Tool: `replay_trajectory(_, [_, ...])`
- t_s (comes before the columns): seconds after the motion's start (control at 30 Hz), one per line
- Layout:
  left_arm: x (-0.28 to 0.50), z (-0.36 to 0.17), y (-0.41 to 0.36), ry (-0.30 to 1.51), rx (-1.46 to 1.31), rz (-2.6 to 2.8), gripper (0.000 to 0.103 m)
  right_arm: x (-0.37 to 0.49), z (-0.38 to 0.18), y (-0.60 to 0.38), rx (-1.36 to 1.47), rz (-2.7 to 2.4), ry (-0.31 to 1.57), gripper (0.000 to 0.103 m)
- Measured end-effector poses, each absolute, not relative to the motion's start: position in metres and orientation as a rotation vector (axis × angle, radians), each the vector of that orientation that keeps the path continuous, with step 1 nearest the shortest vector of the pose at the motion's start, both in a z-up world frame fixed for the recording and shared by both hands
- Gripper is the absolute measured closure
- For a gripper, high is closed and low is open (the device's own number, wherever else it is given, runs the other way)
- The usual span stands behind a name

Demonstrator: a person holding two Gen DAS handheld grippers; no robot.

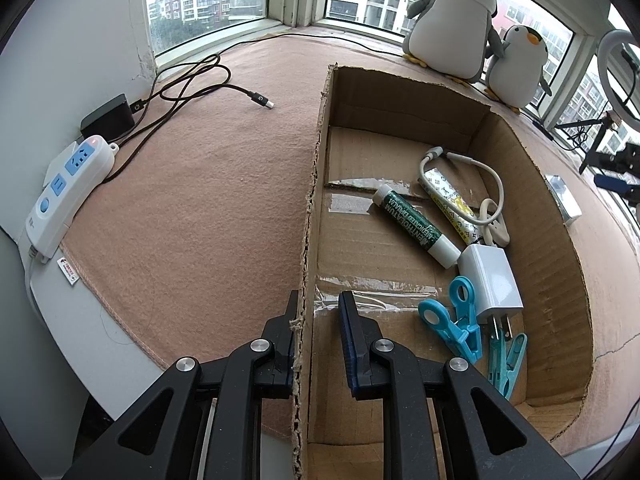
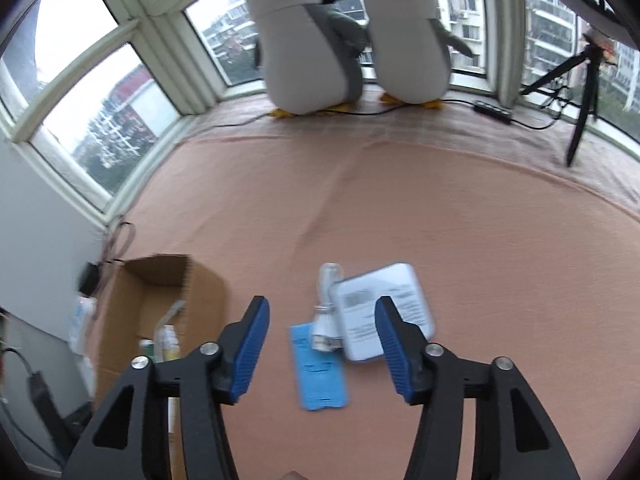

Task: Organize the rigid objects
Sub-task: 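Return the right tool to the white power bank and grasp it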

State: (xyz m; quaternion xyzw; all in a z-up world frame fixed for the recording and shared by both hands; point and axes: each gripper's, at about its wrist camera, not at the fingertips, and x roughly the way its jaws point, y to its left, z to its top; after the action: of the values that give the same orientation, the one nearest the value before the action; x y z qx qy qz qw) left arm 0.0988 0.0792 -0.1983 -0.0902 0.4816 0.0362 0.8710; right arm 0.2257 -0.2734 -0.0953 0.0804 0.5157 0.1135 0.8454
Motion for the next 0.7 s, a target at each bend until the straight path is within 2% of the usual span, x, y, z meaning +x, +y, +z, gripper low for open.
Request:
replay_trajectory(0.57, [0.098, -0.198, 0.079, 1.006, -0.192, 0.076, 0.084, 0.25, -0.132, -0.272, -0.027, 0.236, 1.208, 0.049])
replay_trajectory(0.7, [0.098, -0.199, 0.079, 1.006, -0.193, 0.075, 0.084, 0.252, -0.135, -0.269, -0.046, 0.244, 1.22, 0.045])
